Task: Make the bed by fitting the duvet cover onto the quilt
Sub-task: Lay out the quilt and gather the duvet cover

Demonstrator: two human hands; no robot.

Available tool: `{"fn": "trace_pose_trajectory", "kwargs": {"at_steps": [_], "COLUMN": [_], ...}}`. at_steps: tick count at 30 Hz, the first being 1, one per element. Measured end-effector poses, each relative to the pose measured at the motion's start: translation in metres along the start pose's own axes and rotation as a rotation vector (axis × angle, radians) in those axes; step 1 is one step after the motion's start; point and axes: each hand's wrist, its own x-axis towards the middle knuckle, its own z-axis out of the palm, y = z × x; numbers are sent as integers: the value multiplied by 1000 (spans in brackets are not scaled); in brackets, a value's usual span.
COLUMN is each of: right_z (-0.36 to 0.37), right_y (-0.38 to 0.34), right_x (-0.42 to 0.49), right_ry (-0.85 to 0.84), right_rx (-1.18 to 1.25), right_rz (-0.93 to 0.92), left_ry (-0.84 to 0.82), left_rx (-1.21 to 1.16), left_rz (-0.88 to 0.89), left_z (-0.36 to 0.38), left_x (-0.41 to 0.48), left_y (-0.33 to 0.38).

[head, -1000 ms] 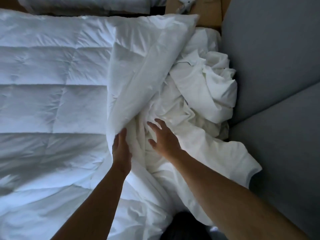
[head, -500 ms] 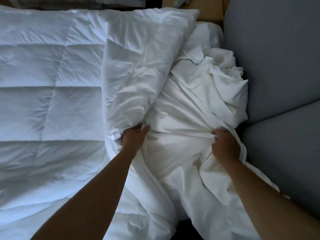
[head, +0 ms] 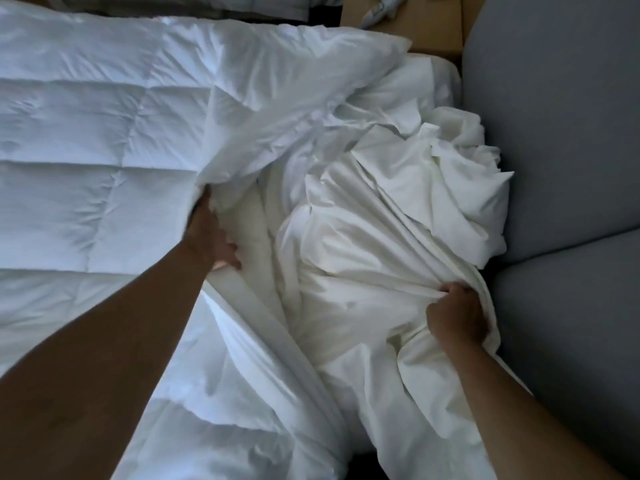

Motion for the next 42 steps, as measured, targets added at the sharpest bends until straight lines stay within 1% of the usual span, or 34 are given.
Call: {"fn": "trace_pose_trajectory", "kwargs": {"at_steps": [1, 2, 4, 5, 6, 7, 8, 9, 10, 11, 13, 14, 15, 16, 18, 20, 22, 24, 25, 26, 27, 29, 30, 31, 32, 34, 35, 36, 37, 38, 39, 40, 41, 42], "right_z": [2, 7, 29, 45, 64, 82, 101, 118, 131, 139, 142, 139, 137, 135, 126, 119, 117, 119, 122, 125, 131, 145, 149, 153, 155, 155, 152, 148, 141, 134, 127, 121, 116, 111], "right_y": [-8, -17, -36, -45, -53, -61, -65, -65, -64, -64, -66, -70, -76, -84, -108, -136, -166, -195, -206, -214, -218, -208, -197, -186, -176, -157, -146, -133, -118, -100, -82, -64, -50, -41], "right_x": [-10, -25, -74, -104, -133, -160, -180, -195, -206, -211, -219, -224, -232, -242, -275, -309, -340, -356, -355, -349, -337, -297, -274, -246, -215, -154, -126, -104, -91, -82, -76, -70, -66, -65], "right_ry": [45, 140, 323, 271, 67, -239, -533, -706, -727, -665, -506, -474, -484, -535, -712, -861, -999, -1251, -1323, -1295, -1130, -628, -453, -377, -343, -305, -321, -349, -368, -389, -412, -445, -506, -563], "right_rx": [-47, -62, -8, 24, 5, -44, -116, -182, -237, -288, -380, -402, -402, -386, -298, -46, 266, 607, 701, 712, 592, 90, -104, -224, -308, -395, -405, -431, -477, -524, -530, -483, -434, -371], "right_rz": [-22, -120, -514, -711, -821, -779, -616, -448, -364, -347, -385, -407, -420, -423, -403, -388, -247, -56, -3, -9, -98, -368, -467, -494, -483, -449, -466, -515, -566, -593, -590, -548, -487, -421], "left_ry": [0, -25, -136, -216, -297, -382, -456, -503, -509, -441, -90, 48, 113, 109, 42, -3, 59, 255, 390, 507, 577, 576, 549, 539, 551, 667, 751, 799, 783, 686, 526, 343, 183, 77], "left_rx": [-34, -37, 24, 79, 147, 208, 268, 322, 382, 461, 654, 743, 790, 797, 748, 653, 676, 792, 818, 837, 885, 1081, 1165, 1210, 1215, 1188, 1189, 1192, 1189, 1191, 1197, 1230, 1263, 1276], "left_rz": [-11, -17, -34, -39, -32, 0, 55, 128, 238, 372, 589, 627, 588, 466, 231, 160, 237, 374, 449, 521, 556, 497, 446, 414, 411, 465, 555, 702, 899, 1096, 1236, 1257, 1137, 910], "left_z": [-13, -23, -30, -29, -27, -27, -27, -29, -34, -44, -67, -79, -89, -98, -118, -140, -179, -218, -237, -251, -258, -254, -245, -234, -222, -198, -184, -166, -144, -118, -89, -62, -36, -13], "left_x": [-1, -3, -14, -23, -34, -47, -61, -75, -90, -105, -121, -125, -127, -123, -120, -108, -99, -92, -91, -87, -85, -83, -83, -85, -86, -85, -84, -86, -86, -86, -80, -69, -53, -35], "left_y": [2, 0, -12, -20, -30, -40, -51, -61, -75, -92, -134, -151, -164, -174, -181, -167, -139, -107, -94, -85, -81, -87, -94, -102, -109, -111, -110, -108, -107, -106, -107, -108, -108, -106]}}
